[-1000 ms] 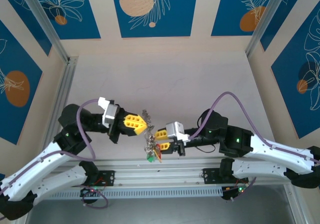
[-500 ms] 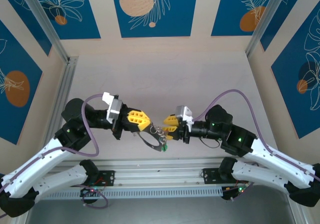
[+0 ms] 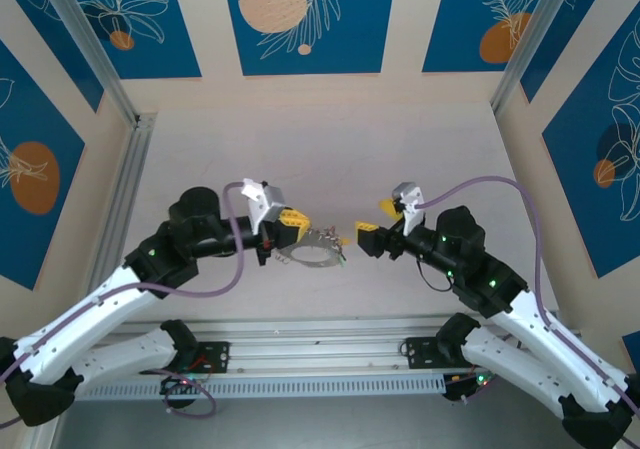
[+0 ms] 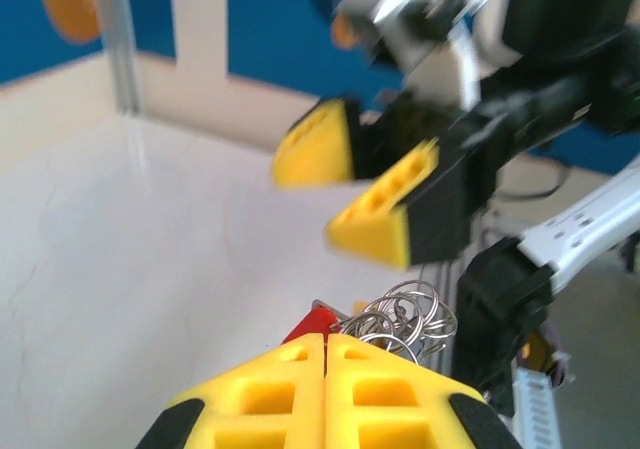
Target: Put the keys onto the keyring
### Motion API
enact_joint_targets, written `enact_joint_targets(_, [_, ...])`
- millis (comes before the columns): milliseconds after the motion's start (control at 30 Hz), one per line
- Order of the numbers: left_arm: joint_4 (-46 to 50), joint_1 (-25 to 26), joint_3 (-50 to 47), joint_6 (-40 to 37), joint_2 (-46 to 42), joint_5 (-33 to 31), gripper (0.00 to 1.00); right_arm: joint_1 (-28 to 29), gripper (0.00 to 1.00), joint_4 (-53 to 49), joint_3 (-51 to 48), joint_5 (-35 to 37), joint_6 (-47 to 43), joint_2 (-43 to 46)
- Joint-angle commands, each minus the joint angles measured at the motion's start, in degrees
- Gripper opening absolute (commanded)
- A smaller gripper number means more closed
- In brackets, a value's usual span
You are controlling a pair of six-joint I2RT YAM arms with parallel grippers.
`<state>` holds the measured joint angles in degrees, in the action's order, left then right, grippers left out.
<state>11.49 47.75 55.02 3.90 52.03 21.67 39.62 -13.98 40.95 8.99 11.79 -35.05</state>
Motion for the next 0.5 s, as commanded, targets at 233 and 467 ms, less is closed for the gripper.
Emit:
enact_joint_targets(233, [10.07, -0.54, -1.5, 1.5, 4.59, -12.14, 0.0, -2.94, 0.84, -3.85, -3.3, 11.64, 1.33, 11.33])
enact_joint_targets(467, [17.83, -0.55, 2.06, 1.83, 12.8, -19.02, 0.0, -3.47, 0.84, -4.2, -4.59, 13.32, 1.13, 14.13])
